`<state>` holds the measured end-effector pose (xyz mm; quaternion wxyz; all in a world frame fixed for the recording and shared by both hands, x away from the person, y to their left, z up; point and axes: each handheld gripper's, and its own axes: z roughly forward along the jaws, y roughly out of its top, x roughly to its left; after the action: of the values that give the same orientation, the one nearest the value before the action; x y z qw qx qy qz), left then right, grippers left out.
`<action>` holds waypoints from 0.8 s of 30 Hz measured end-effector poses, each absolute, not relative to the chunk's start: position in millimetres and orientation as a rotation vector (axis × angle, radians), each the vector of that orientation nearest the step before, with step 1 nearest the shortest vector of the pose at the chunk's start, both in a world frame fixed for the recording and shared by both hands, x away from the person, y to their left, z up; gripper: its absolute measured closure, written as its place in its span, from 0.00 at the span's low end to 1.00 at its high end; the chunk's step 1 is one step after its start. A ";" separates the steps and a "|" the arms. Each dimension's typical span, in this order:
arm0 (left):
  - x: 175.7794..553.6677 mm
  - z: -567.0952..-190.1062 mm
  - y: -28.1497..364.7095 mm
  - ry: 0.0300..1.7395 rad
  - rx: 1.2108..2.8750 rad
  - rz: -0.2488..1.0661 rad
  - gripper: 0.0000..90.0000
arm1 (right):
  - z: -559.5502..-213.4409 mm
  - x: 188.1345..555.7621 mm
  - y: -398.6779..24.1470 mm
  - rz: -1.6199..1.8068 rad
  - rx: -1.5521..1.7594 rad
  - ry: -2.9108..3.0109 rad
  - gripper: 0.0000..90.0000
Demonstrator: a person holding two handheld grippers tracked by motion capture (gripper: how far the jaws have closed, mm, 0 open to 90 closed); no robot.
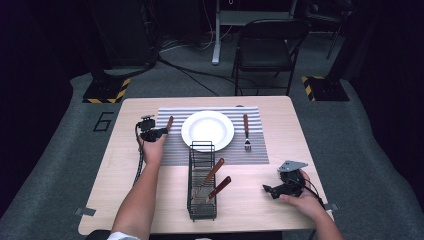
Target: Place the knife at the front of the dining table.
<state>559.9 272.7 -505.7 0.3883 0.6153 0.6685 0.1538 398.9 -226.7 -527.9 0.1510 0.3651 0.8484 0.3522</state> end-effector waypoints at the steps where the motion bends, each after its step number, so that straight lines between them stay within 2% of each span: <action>1: 560.0 -507.0 271.8 1.705 1.579 0.385 0.90 | -527.9 398.9 -226.7 1.011 1.048 2.436 0.00; 7: 560.4 -510.1 270.0 1.707 1.582 0.369 0.90 | -527.9 398.9 -226.7 1.011 1.048 2.436 0.00; 8: 560.0 -509.5 271.0 1.695 1.568 0.360 0.92 | -527.9 398.9 -226.7 1.011 1.048 2.436 0.00; 9: 559.9 -508.1 271.5 1.695 1.566 0.363 0.98 | -527.9 398.9 -226.7 1.011 1.048 2.436 0.00; 11: 560.5 -506.1 271.1 1.693 1.575 0.385 0.98 | -527.9 398.9 -226.7 1.011 1.048 2.436 0.00; 12: 560.3 -506.2 272.4 1.698 1.570 0.402 0.95 | -527.9 399.0 -226.7 1.011 1.048 2.436 0.00; 20: 560.0 -510.2 277.4 1.713 1.562 0.372 0.89 | -527.9 398.9 -226.7 1.011 1.048 2.436 0.00; 24: 559.9 -511.9 278.4 1.712 1.572 0.362 0.82 | -527.9 398.9 -226.7 1.011 1.048 2.436 0.00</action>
<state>559.9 278.4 -511.9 0.3844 0.6168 0.6720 0.1421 398.9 -226.7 -527.9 0.1511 0.3651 0.8485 0.3522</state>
